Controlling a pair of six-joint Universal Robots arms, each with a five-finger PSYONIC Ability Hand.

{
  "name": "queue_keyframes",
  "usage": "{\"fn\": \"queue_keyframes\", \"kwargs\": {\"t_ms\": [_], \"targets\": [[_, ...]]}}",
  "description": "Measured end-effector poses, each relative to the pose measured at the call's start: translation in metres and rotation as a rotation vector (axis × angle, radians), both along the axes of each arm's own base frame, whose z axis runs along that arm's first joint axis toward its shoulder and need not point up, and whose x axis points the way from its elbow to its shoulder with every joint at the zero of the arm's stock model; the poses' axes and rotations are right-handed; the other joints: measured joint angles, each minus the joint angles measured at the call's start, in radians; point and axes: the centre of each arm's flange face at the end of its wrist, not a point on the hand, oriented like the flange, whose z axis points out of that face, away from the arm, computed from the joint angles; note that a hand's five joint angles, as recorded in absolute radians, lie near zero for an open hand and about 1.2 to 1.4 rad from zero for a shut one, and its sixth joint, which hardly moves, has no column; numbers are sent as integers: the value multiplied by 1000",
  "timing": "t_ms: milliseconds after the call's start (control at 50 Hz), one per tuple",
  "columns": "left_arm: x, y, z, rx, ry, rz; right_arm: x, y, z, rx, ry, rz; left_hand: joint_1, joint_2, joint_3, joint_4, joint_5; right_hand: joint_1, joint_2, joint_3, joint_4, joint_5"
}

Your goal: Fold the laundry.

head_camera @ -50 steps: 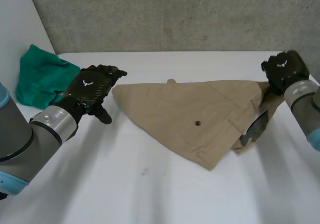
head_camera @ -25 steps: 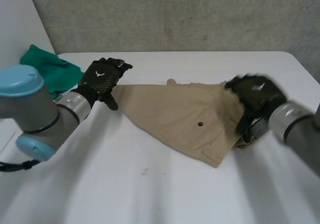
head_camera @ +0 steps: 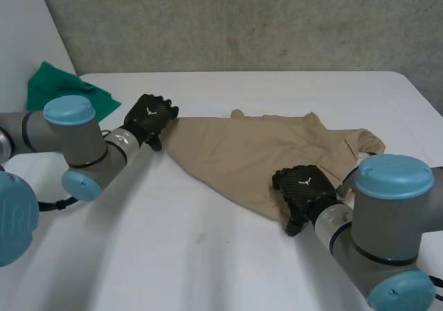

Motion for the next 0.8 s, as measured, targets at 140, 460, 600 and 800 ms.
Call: {"fn": "queue_keyframes", "kwargs": {"t_ms": [140,460,600,800], "targets": [[-3,-11,-5,-20,7,3,2,-11,-13,-43,58,-8,0,5,2,5,6,361,495,438,442,421],[-14,-7,-12,-25,5,-20,1,-24,11,-148,45,-38,681,728,723,730,678,600,739,725,710,716],[-17,6,24,-102,-9,-29,2,-30,36,-242,91,-14,681,730,725,730,678,600,739,727,710,718],[-10,54,132,-264,48,-2,-12,-42,120,-432,100,-49,681,733,727,734,678,600,739,727,710,732]]}}
